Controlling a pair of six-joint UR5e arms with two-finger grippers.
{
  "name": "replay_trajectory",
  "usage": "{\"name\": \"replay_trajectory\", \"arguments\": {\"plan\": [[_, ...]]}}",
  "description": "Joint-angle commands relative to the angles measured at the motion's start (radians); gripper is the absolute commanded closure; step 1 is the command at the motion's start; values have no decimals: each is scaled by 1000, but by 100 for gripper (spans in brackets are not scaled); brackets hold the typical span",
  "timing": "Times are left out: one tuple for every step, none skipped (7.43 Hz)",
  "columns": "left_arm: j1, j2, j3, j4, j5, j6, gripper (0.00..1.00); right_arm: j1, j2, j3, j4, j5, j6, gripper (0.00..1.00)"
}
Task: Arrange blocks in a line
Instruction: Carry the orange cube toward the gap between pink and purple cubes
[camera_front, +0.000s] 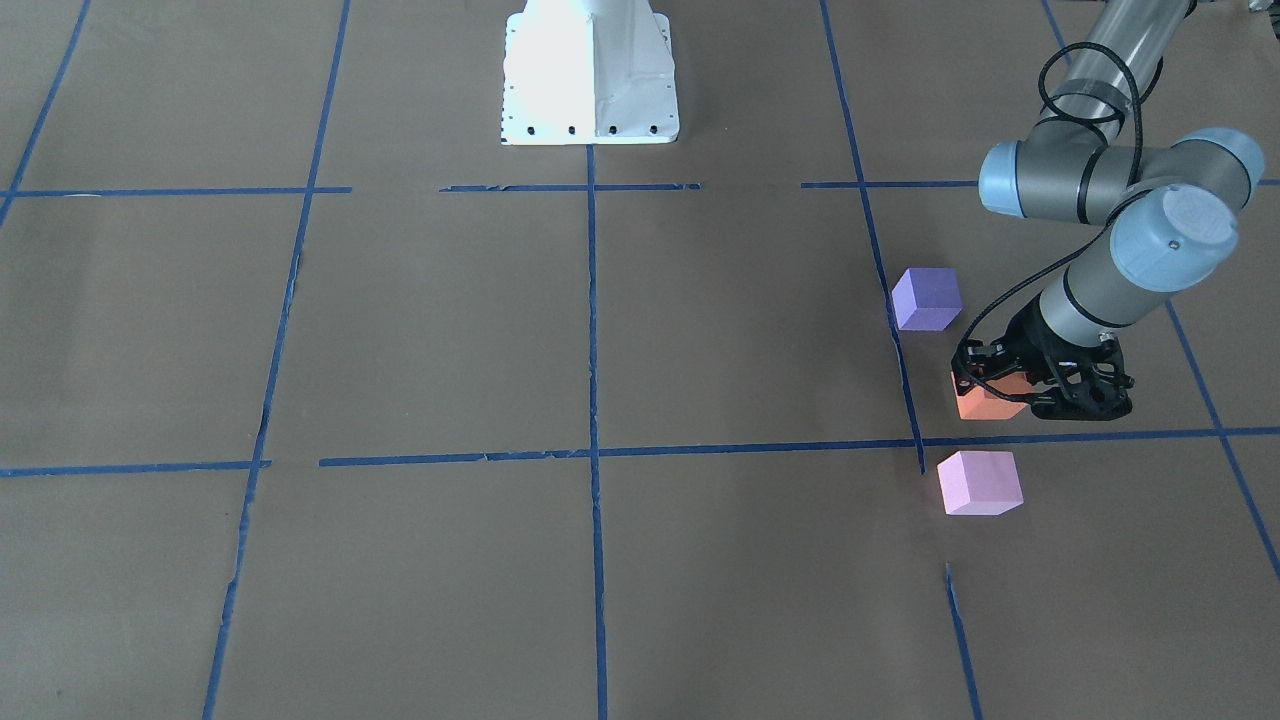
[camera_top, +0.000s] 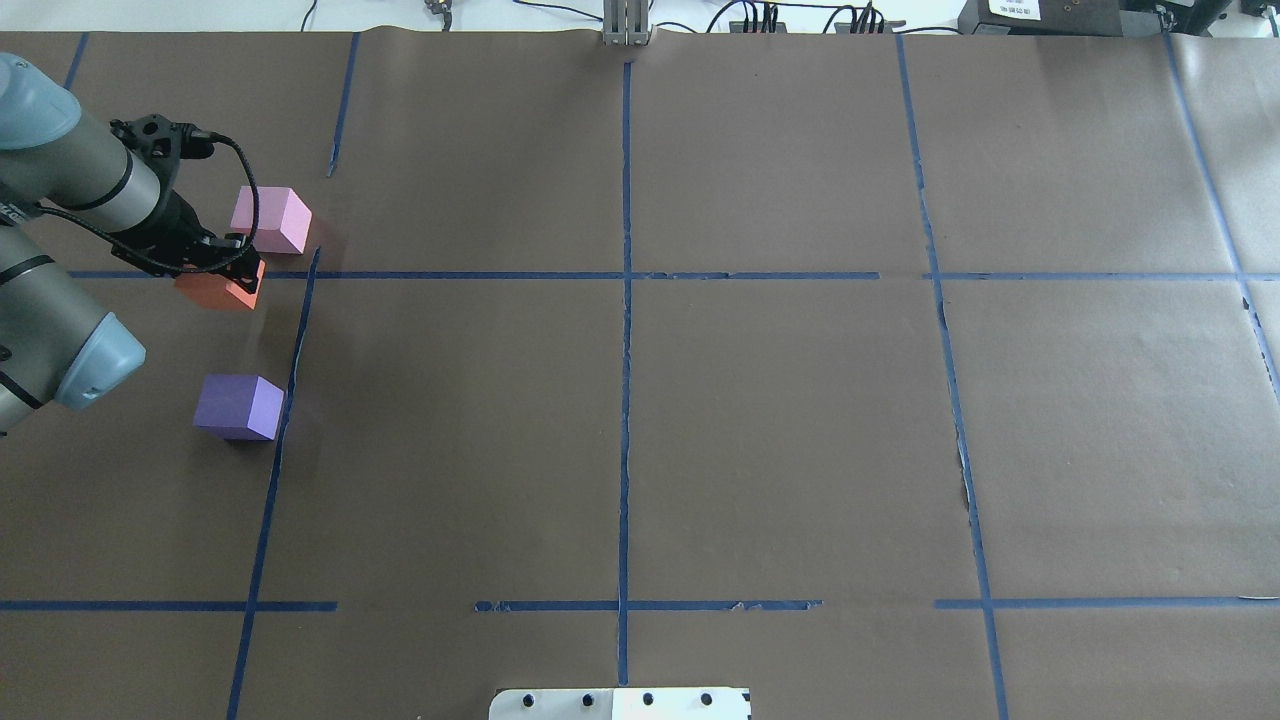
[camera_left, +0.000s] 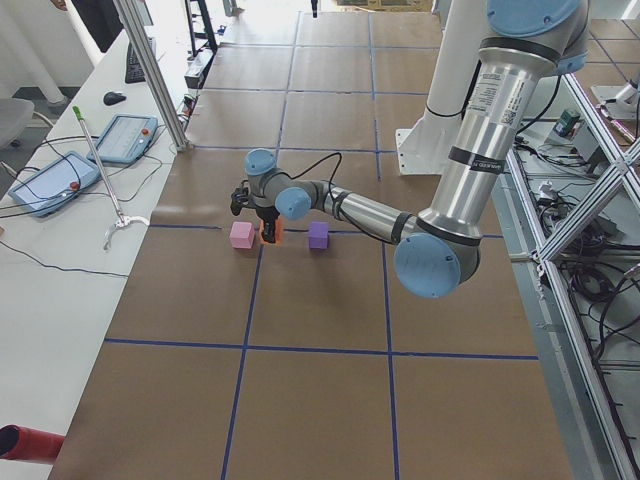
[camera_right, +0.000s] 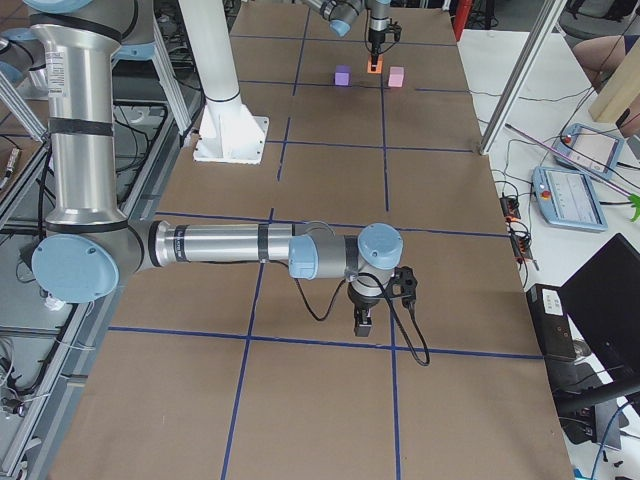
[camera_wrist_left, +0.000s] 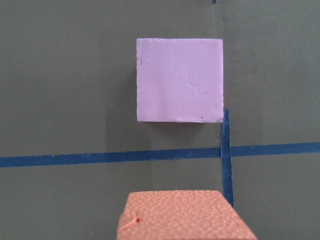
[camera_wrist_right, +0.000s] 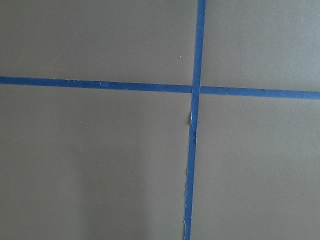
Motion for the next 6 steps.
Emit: {"name": "replay_trajectory", "arguments": {"plan": [[24, -8, 15, -15, 0, -6, 71, 0, 0, 0, -1, 0, 0, 0], [29, -8, 23, -15, 0, -6, 71, 0, 0, 0, 0, 0, 0, 0], [38, -12, 39, -15, 0, -6, 71, 0, 0, 0, -1, 0, 0, 0], [47, -25, 56, -17, 0, -6, 71, 0, 0, 0, -1, 0, 0, 0], [52, -26, 67, -27, 0, -18, 71, 0, 0, 0, -1, 0, 0, 0], [61, -26, 76, -62, -2, -82, 71, 0, 0, 0, 0, 0, 0, 0]]}}
